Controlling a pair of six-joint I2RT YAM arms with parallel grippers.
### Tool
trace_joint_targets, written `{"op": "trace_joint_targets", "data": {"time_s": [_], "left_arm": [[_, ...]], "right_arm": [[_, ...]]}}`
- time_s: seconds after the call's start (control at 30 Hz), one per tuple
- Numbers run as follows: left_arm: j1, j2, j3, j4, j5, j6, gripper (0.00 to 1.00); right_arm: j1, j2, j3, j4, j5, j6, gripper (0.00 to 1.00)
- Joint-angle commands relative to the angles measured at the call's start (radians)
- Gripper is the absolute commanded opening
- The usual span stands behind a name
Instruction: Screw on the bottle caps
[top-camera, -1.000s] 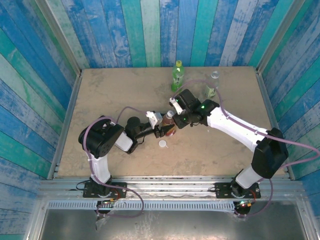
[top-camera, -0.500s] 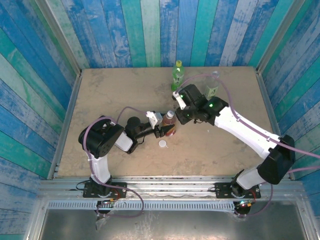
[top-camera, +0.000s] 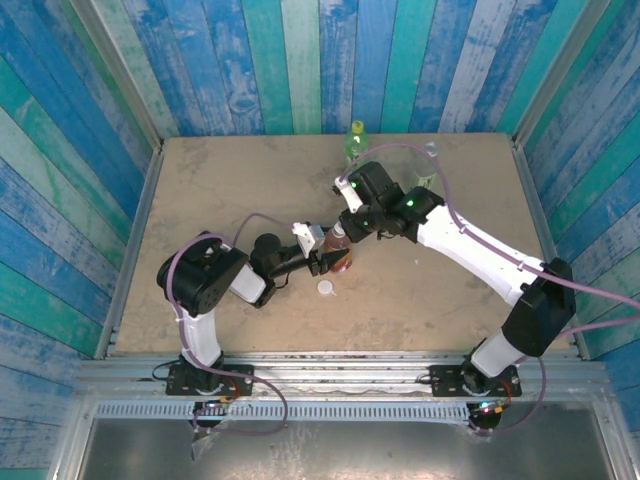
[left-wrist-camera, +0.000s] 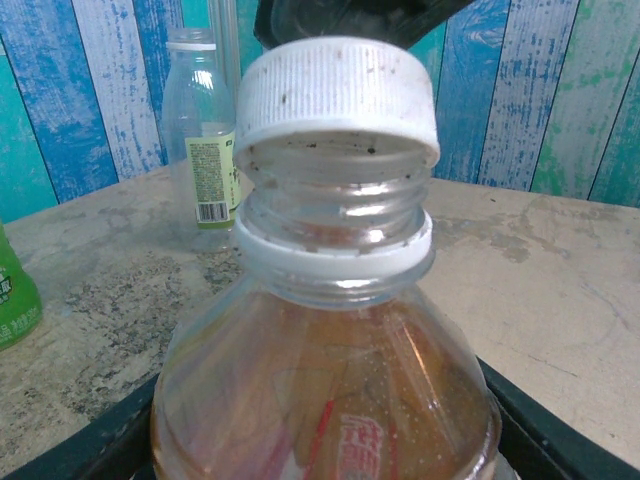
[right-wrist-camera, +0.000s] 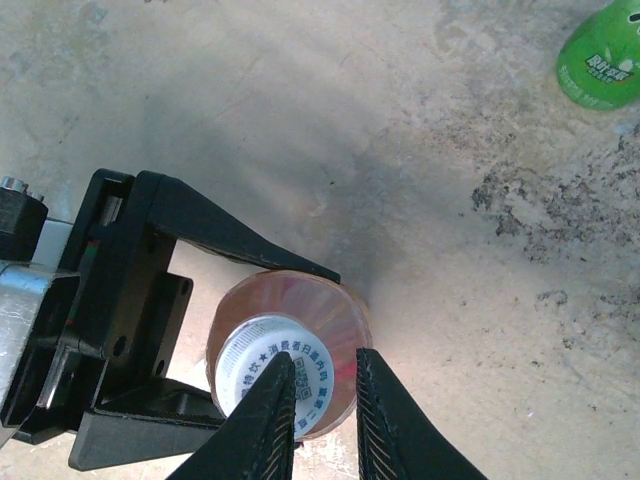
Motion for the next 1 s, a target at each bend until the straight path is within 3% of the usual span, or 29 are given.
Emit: {"op": "trace_joint_targets", "data": {"time_s": [0.0,0.97], "left_arm": [[-0.007,0.025,-0.011,-0.076,0.023,0.008,0.57],[-0.006,0.024,-0.012,-0.08,0.026,0.009,0.57]], "right_arm": [[0.003,0.01,0.006,-0.004,-0.031,-0.006,0.21],[0.003,0.013,-0.037,-0.02,-0.041,-0.006,0.28]]}}
